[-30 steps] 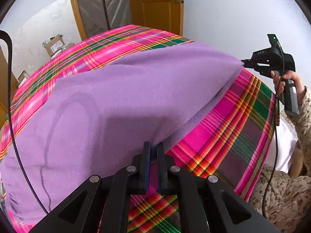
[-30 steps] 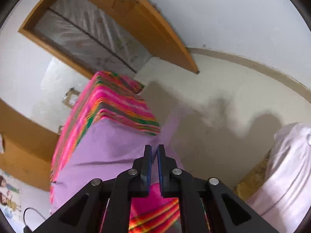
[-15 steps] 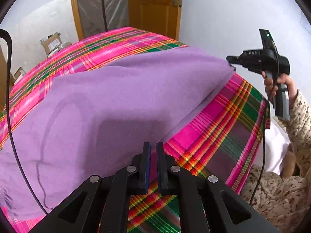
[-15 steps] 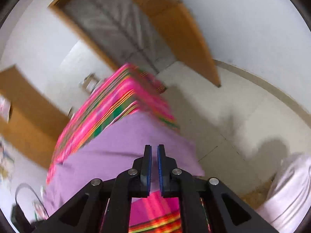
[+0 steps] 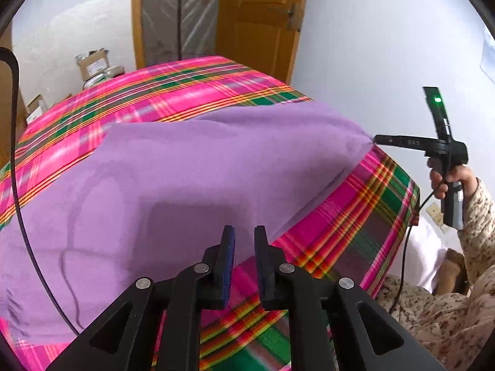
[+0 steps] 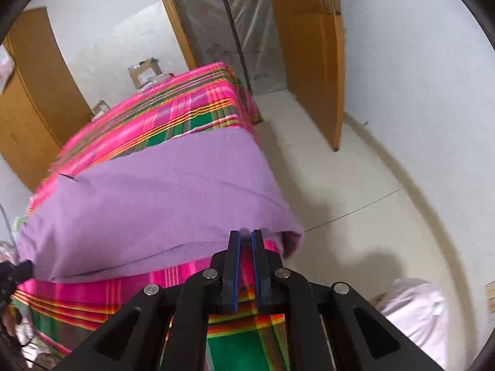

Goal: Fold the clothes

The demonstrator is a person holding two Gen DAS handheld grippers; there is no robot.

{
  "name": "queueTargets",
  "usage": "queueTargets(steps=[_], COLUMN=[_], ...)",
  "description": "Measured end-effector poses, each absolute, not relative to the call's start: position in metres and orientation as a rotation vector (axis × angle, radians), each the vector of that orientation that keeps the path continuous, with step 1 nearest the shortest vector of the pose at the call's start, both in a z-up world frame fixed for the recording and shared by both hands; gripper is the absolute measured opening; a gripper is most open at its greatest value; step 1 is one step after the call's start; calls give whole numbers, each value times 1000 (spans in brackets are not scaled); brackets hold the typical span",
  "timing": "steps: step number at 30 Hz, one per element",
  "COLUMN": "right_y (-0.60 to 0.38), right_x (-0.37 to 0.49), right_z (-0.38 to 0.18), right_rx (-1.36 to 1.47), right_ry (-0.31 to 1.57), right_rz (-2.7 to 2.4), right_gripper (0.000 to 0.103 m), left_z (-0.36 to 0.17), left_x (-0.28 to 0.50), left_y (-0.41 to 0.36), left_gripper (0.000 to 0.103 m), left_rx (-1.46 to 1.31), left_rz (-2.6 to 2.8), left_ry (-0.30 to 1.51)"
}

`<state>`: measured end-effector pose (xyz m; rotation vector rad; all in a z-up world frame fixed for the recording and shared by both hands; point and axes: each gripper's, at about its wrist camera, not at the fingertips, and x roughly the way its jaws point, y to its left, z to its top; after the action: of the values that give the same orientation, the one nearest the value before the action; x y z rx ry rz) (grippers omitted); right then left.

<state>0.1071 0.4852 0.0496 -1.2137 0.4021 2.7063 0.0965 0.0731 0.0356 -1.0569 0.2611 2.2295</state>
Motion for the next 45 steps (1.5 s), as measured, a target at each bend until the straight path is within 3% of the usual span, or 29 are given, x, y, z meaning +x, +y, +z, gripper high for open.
queueTargets(steps=[4,16,23,26,28,34,38,44,45], right_y=[457,343,280,265,255,232,219,198,196], right_x=[91,-19,-91,-120,-135,-150,-152,-178,-181], right_z=[74,90,85,74,66,48,45,33,34], right_rx=[-1146,-1331,-1561,-1781,-1907,-2143,-2239,-2382,-2391], right_ry=[366,72,10,84,138,122,32,127,156], right_rz=[2874,3230,3364,3363,3349,3317,3326,3266,3272], right_gripper=[9,11,12,13,21,25,25,25,15], left_z=[47,65,38,30,27,19,12,9,8], left_x=[94,35,-1,-5,-10,-27,-33,-40,-42], left_y=[52,-27,-60,-71,-76,-80,-80,-88,-90], left_gripper=[23,27,30,30,30,30,30,30,30], left_rx=[-1034,-1115,-1273,-1304,-1311,-1331,-1366,-1367,-1369], left_rz=[2284,2500,2548,2569,2568,2549,2534,2528,2530], left_ry=[224,140,16,-3,-27,-56,-52,-94,-103])
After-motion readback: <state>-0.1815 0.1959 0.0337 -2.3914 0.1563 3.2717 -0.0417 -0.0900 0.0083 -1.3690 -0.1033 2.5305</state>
